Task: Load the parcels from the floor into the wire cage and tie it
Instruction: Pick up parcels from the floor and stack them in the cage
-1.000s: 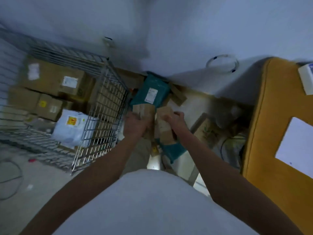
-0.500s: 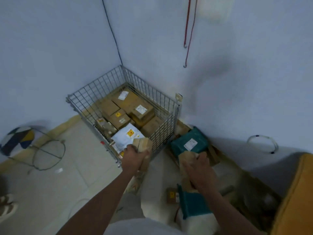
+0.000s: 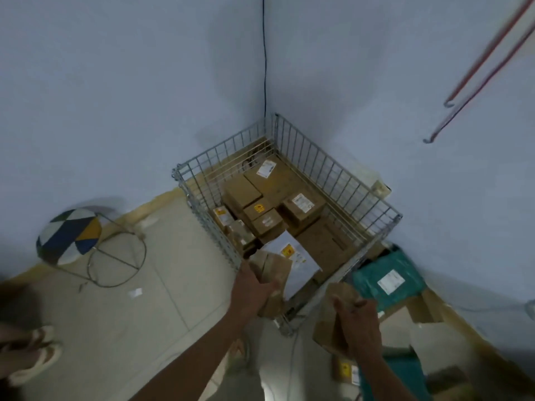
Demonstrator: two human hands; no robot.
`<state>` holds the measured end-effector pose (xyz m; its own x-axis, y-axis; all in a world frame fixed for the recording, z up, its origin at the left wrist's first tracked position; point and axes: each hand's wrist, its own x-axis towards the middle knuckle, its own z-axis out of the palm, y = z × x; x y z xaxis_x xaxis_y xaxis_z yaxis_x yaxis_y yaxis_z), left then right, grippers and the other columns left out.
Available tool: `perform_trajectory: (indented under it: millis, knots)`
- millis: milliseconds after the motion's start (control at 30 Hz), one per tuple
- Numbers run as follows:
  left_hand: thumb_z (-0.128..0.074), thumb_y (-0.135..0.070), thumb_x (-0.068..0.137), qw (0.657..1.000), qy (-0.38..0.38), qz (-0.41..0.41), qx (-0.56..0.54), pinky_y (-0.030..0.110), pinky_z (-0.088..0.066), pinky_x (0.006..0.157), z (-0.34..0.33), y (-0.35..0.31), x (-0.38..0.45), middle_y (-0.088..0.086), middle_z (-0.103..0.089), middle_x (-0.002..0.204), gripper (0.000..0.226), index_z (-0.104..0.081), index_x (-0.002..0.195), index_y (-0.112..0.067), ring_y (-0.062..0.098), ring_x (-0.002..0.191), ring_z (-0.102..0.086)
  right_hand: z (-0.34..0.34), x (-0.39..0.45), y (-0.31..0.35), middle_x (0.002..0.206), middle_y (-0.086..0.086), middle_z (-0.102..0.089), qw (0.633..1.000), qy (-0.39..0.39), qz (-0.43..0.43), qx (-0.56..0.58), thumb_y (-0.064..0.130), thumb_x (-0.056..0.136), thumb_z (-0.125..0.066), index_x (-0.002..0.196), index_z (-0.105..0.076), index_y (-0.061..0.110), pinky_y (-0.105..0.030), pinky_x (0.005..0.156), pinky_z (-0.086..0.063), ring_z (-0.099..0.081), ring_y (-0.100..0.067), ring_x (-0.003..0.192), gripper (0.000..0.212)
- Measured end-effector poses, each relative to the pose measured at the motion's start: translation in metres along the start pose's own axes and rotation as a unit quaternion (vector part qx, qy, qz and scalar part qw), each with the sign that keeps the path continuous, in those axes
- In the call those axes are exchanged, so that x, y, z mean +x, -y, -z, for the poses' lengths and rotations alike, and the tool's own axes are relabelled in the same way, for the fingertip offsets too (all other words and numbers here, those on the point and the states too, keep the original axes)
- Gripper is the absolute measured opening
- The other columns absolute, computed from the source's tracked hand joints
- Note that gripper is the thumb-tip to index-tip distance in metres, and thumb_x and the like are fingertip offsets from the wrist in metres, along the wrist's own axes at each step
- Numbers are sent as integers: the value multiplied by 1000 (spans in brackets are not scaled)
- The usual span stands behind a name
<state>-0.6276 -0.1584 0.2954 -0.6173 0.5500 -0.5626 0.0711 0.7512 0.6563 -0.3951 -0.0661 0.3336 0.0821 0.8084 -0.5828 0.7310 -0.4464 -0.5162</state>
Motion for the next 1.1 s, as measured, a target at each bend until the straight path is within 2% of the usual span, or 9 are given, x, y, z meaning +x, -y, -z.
perform_trajectory:
  millis: [267, 433, 567, 633, 700, 767, 867, 967, 1100]
  knots:
    - [-87, -53, 70, 998, 34, 16, 53, 44, -50, 101, 64, -9, 81, 9, -59, 131, 94, -44, 143, -12, 33, 122, -59, -72, 15, 52, 100, -1, -58, 1000, 15, 5, 22, 71, 80, -67, 104, -40, 28, -42, 81, -47, -60, -28, 93, 56]
    - [-71, -78, 55, 988, -4, -13, 154, 48, -50, 100, 116, -61, 123, 4, -62, 126, 109, -42, 143, -21, 30, 114, -62, -99, 61, 115, 93, -12, -58, 991, 88, 20, 104, 47, 90, -70, 112, -43, 7, -38, 70, -47, -60, -27, 83, 53]
    - [-85, -53, 73, 984, 11, -54, 169, 38, -54, 84, 163, -87, 176, -1, -59, 112, 78, -45, 132, -22, 23, 101, -63, -128, 81, 150, 82, -9, -55, 986, 124, 46, 97, 36, 94, -69, 98, -43, 2, -47, 68, -53, -62, -30, 78, 43]
    - [-84, -48, 71, 967, 58, -110, 224, 32, -53, 78, 182, -105, 221, -4, -61, 110, 74, -48, 131, -26, 17, 96, -63, -147, 88, 157, 86, -3, -57, 992, 89, 49, 76, 55, 94, -60, 103, -46, 8, -48, 70, -53, -65, -30, 84, 50]
    - [-77, -55, 70, 938, 99, -170, 286, 29, -53, 76, 196, -119, 279, -9, -62, 104, 62, -51, 121, -32, 15, 93, -64, -163, 101, 165, 97, 1, -59, 993, 78, 90, -6, 72, 86, -56, 114, -47, 18, -36, 70, -45, -64, -27, 90, 61]
    - [-67, -64, 72, 889, 144, -219, 376, 34, -53, 82, 200, -118, 349, -7, -63, 111, 64, -54, 126, -31, 18, 100, -64, -183, 112, 174, 112, -4, -57, 991, 97, 85, -34, 67, 86, -62, 131, -43, 15, -36, 81, -43, -60, -29, 102, 70]
    - [-63, -59, 79, 789, 223, -264, 507, 42, -51, 95, 190, -106, 454, 8, -58, 131, 77, -47, 144, -19, 31, 116, -59, -231, 141, 181, 101, -6, -59, 990, 77, 78, -89, 45, 104, -49, 114, -61, 14, -40, 75, -53, -66, -25, 84, 34]
    - [-68, -51, 85, 699, 299, -291, 581, 44, -51, 97, 166, -84, 539, 16, -51, 141, 80, -41, 150, -12, 36, 123, -56, -290, 177, 190, 99, 6, -56, 990, 39, 51, -128, 73, 93, -31, 114, -53, 31, -39, 68, -57, -63, -19, 83, 51]
    - [-79, -37, 82, 589, 355, -333, 645, 39, -56, 83, 139, -31, 626, 16, -61, 127, 71, -46, 139, -10, 33, 104, -64, -381, 216, 213, 111, -5, -57, 967, 26, 106, -229, 45, 80, -65, 127, -48, 20, -44, 75, -51, -57, -30, 97, 56]
